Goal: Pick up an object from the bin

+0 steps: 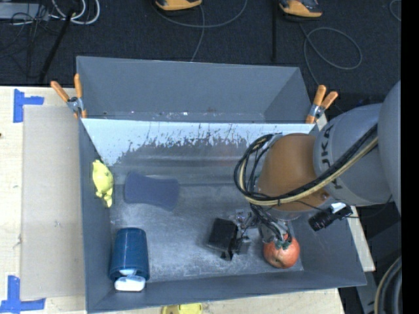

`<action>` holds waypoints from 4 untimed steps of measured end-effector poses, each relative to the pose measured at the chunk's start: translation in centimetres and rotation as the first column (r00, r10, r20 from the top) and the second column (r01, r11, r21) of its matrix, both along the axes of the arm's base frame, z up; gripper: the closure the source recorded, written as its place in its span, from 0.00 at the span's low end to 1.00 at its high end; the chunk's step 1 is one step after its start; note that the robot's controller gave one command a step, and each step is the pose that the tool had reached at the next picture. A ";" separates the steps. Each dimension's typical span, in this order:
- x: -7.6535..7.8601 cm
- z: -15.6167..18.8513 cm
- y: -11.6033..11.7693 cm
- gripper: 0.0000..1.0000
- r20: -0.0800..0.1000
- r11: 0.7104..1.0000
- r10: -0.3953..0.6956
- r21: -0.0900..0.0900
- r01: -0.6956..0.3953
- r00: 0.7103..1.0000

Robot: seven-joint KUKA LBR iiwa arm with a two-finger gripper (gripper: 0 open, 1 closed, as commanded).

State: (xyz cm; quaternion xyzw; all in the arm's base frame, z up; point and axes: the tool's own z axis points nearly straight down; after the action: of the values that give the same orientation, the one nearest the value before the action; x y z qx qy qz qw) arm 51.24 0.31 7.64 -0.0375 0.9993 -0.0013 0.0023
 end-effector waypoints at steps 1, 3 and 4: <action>-0.1 1.4 0.1 1.00 -0.006 1.000 0.001 0.002 -0.001 1.000; -0.1 3.3 0.1 1.00 -0.010 1.000 0.003 0.002 -0.003 1.000; -0.2 5.3 0.1 1.00 -0.010 1.000 0.003 0.003 -0.003 1.000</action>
Offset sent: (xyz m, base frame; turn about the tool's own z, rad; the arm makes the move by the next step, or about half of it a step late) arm 0.0000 0.0001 0.0176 0.0000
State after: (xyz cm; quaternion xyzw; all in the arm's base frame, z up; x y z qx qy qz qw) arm 51.08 0.39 12.90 -0.0392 0.9992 0.0002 -0.0026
